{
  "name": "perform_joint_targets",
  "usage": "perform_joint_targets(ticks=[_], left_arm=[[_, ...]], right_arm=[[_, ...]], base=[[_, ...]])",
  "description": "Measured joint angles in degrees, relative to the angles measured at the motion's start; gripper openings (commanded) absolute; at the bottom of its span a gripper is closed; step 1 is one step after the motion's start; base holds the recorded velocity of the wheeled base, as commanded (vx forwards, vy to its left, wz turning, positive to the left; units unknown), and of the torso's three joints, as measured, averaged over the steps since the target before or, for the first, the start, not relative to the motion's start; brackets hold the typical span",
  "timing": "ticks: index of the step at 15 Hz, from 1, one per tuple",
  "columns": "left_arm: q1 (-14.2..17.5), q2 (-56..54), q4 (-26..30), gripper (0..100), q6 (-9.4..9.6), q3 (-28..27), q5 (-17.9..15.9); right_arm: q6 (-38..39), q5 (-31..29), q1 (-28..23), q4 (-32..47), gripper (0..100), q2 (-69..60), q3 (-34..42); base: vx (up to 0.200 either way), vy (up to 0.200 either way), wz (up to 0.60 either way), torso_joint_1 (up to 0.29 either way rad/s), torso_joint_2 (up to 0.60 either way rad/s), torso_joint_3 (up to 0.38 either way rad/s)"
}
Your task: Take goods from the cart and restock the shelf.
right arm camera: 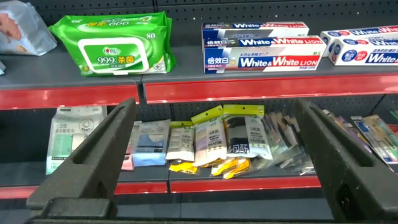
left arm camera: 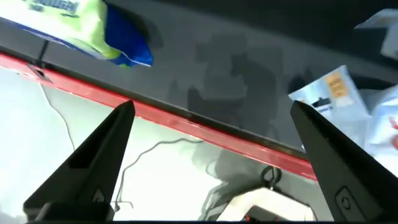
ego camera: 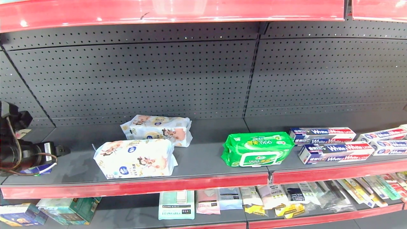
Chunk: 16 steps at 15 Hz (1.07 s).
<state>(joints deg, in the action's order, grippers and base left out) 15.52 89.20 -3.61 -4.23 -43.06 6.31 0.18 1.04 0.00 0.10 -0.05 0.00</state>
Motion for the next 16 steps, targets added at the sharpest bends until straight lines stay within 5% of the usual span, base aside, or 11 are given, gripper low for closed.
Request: perform_joint_targets(ticks=[16], left_arm=[[-9.9,11.7,-6.4,100,-2.11,-2.3,-0.4]], right_arm=[[0.0,0.0,0.0,0.0,100,0.0,0.0]], base=[[0.0,0.0,0.0,0.0,0.0,0.0]])
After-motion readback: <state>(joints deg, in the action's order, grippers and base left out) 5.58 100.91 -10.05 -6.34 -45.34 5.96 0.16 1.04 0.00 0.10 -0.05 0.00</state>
